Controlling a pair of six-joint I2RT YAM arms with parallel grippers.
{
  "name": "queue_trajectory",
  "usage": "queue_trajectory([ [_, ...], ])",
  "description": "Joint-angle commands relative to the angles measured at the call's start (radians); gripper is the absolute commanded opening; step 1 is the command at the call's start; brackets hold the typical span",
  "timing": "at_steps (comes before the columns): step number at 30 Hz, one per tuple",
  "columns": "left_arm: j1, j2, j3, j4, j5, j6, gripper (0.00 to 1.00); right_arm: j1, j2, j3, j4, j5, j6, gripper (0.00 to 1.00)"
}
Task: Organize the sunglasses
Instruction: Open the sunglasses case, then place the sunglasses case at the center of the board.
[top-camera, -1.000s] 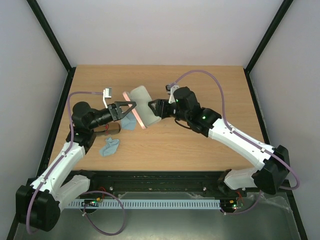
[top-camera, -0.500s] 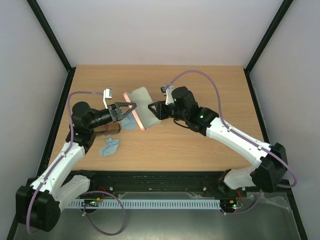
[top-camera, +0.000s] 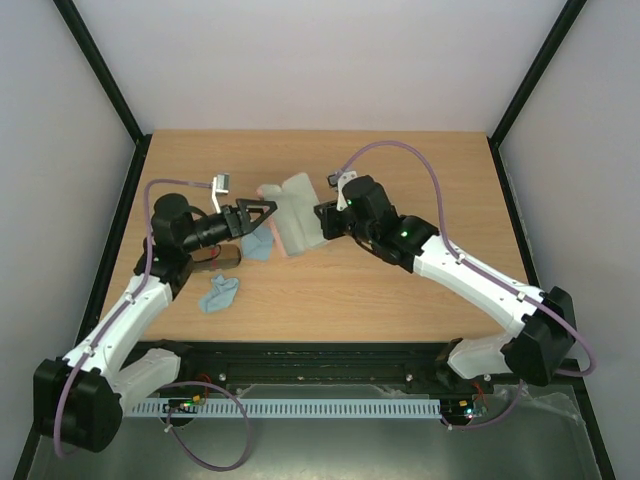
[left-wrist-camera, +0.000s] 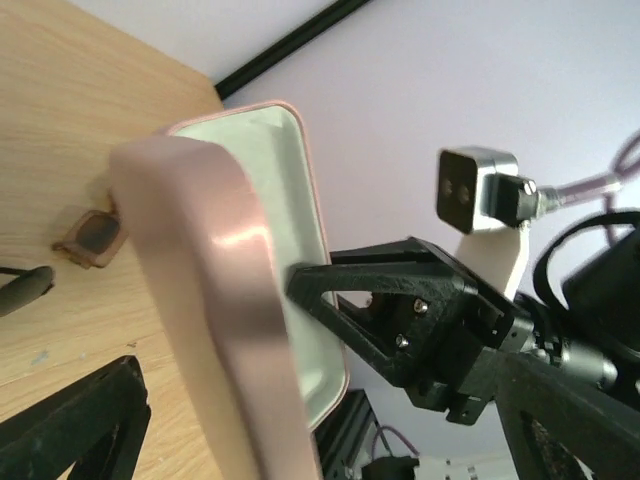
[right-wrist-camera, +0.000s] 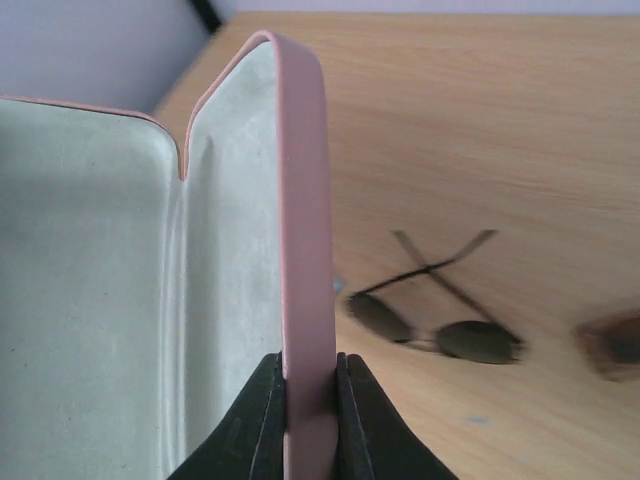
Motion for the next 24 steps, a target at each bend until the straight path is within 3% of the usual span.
queue_trajectory([
  [1,-0.001,0.048,0.071,-0.225,-0.139,0.163,0.96,-0.005,0.021,-0.009,-0.099,0.315,-0.107,0.11],
  [7,-0.036,0.177,0.099,-0.364,-0.311,0.255,0.96,-0.004,0.072,-0.082,-0.145,0.549,-0.139,0.11],
  [15,-0.152,0.394,0.149,-0.390,-0.402,0.290,0.91,-0.005,0.199,-0.176,-0.250,0.848,-0.068,0.11],
  [24,-0.174,0.472,0.170,-0.397,-0.400,0.315,0.91,-0.004,0.342,-0.186,-0.279,0.919,-0.046,0.14],
])
